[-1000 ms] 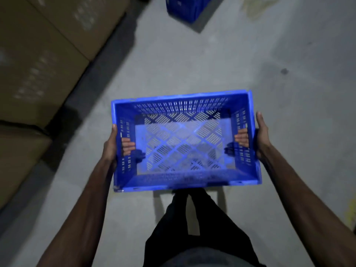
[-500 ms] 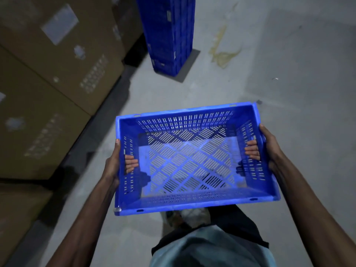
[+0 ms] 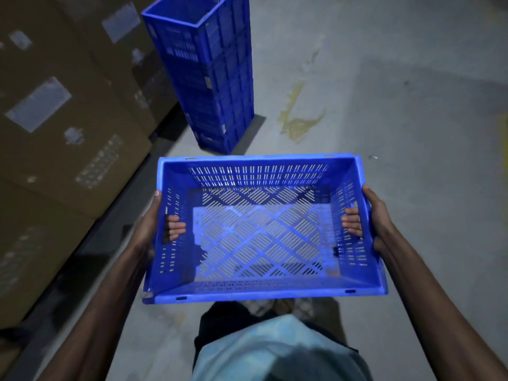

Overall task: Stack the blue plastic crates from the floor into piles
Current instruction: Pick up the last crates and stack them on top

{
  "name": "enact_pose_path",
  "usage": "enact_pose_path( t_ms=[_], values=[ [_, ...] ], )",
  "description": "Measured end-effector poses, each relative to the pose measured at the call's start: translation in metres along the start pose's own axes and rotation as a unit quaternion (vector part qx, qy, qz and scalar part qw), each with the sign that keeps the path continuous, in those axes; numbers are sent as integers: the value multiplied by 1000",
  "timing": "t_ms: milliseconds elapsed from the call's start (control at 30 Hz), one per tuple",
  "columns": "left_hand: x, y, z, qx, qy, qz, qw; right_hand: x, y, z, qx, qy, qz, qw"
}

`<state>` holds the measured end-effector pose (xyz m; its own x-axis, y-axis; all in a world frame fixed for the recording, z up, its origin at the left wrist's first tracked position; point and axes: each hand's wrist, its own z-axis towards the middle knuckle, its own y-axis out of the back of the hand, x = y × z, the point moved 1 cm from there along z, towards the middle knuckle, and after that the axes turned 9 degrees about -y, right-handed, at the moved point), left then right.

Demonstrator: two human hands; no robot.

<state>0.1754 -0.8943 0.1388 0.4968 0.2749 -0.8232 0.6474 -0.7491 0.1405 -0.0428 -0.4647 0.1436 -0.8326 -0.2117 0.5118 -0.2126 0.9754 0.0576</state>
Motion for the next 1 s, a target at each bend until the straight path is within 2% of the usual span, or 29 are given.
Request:
enact_pose_path(
  t_ms=[400,800,1000],
  values=[
    [-135,-160,145,-34,-27,-28,999,233,46,112,-6,29,3,1000],
    [-324,-244,350,-5,12,-87,996,522,-1,228,8,53,-11,999],
    [-407,-265,411,-23,-55,-110,992,645,-27,275,33,64,-24,997]
  ],
)
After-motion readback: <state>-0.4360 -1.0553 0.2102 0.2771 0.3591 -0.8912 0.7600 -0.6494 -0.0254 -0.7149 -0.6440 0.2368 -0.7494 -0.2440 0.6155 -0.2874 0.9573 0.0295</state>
